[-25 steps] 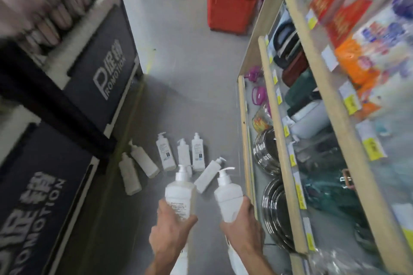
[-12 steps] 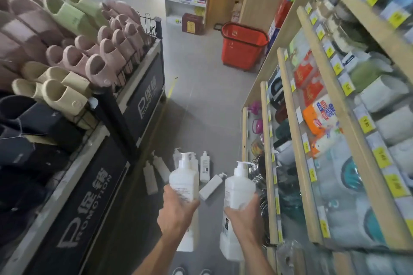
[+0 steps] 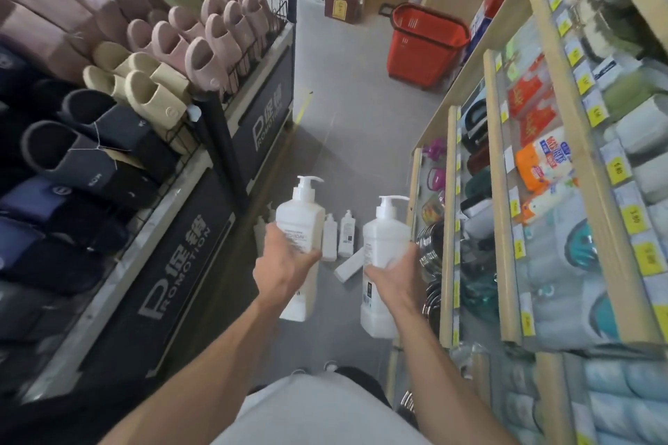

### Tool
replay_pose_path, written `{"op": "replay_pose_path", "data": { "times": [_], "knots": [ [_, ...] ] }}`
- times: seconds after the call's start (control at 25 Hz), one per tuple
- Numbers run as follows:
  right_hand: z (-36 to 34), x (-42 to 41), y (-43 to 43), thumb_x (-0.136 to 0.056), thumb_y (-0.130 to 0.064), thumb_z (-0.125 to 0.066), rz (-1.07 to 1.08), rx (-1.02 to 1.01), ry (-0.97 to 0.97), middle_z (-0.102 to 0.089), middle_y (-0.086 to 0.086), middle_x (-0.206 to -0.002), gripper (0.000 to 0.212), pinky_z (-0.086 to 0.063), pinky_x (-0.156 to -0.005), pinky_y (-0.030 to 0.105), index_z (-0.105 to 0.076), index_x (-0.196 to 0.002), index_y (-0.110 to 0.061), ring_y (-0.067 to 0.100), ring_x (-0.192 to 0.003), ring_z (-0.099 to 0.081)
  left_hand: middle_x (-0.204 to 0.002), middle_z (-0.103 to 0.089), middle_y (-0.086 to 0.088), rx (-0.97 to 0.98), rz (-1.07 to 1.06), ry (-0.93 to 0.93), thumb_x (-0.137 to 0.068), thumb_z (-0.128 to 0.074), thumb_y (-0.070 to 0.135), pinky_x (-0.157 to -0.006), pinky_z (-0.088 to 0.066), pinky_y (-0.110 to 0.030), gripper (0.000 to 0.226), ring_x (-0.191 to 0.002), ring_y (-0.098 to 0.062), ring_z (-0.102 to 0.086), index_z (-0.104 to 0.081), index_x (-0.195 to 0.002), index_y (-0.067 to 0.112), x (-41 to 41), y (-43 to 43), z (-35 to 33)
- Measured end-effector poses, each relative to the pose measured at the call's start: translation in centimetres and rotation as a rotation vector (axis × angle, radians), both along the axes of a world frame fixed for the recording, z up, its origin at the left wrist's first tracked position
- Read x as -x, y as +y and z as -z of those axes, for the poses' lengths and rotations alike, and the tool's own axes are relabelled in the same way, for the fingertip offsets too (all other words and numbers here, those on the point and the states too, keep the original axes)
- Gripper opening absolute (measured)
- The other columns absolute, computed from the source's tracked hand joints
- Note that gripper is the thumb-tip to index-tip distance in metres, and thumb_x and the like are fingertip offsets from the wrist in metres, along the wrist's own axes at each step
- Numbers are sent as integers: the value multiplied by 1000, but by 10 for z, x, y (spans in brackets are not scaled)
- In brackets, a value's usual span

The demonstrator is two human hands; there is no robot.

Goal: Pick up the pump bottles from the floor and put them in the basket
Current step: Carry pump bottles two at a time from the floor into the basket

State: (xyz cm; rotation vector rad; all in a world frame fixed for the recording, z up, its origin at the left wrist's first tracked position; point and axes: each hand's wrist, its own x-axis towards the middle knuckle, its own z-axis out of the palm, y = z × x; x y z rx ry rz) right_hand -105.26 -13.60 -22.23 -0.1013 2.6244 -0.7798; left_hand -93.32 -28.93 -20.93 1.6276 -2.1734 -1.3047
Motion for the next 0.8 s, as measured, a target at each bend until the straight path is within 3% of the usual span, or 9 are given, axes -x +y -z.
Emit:
{"op": "replay_pose_path", "data": {
  "times": [0.24,0.32,0.44,0.6,0.8],
  "knots": [
    [0,15,-27,-62,-47,-86,-209,21,37,-61,2,-121,89,-51,-78,38,-33,-129,-24,32,-95,-64,-100,-59,2,44,-134,-2,-55,-75,53,-81,-55,-49,75,-87,-30,-64,-31,-110,28,-8,-7,-8],
    [1,20,-36,-63,-43,-85,-290,1,65,-59,3,-127,89,-51,-84,41,-33,-133,-22,34,-101,-63,-101,-58,2,66,-203,2,-59,-77,50,-82,-55,-47,73,-89,-29,-64,-31,-111,28,-10,-4,-8],
    [5,26,-49,-63,-43,-81,-468,-22,94,-57,4,-133,89,-49,-90,46,-32,-134,-22,35,-107,-62,-102,-56,3,72,-361,-14,-49,-70,62,-77,-52,-43,84,-86,-27,-62,-33,-115,26,-17,7,-9],
    [10,26,-68,-68,-39,-81,-677,-31,93,-58,6,-126,82,-46,-80,41,-34,-133,-22,37,-104,-62,-106,-57,2,104,-573,-68,-65,-78,46,-74,-47,-38,72,-85,-24,-62,-33,-118,24,-43,23,0],
    [16,-11,-84,-71,-42,-81,-904,18,92,-62,5,-113,76,-46,-76,40,-35,-130,-26,35,-98,-61,-100,-60,2,85,-881,-114,-66,-80,41,-78,-50,-40,70,-79,-23,-56,-34,-116,25,-98,58,5]
  ]
}}
